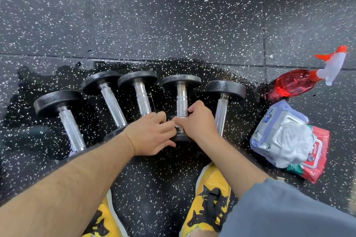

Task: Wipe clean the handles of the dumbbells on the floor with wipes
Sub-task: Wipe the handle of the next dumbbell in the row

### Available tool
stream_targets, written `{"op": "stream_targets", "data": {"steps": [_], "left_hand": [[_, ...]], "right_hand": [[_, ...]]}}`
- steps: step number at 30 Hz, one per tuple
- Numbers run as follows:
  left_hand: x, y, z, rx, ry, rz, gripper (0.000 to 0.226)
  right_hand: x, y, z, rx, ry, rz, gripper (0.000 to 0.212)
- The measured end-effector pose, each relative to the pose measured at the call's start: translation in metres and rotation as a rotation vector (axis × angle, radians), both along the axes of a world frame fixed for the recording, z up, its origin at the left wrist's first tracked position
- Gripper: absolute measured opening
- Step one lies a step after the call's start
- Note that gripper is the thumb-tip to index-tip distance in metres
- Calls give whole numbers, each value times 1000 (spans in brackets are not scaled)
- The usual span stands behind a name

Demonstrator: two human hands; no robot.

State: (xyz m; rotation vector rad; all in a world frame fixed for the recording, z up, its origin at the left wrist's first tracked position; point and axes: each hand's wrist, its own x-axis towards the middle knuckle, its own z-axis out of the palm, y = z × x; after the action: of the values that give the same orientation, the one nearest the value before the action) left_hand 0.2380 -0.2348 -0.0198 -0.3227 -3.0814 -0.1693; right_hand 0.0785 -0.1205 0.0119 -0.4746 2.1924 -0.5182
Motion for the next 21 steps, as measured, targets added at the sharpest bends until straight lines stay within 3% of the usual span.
{"op": "stream_targets", "data": {"steps": [8, 10, 15, 18, 21], "left_hand": [[1, -1, -1, -7, -28, -4, 42], [1, -1, -2, -11, -23, -6, 41], [1, 0, -3, 2, -13, 6, 37], [0, 0, -2, -3, -17, 4, 38], [0, 0, -1, -21, -21, -8, 40]], "right_hand": [[-12, 12, -6, -135, -303, -271, 53], [-10, 7, -4, -124, -261, -239, 53], [7, -8, -8, -60, 75, -47, 49], [5, -9, -10, -62, 27, -86, 51], [-4, 1, -12, -108, -164, -209, 52]]}}
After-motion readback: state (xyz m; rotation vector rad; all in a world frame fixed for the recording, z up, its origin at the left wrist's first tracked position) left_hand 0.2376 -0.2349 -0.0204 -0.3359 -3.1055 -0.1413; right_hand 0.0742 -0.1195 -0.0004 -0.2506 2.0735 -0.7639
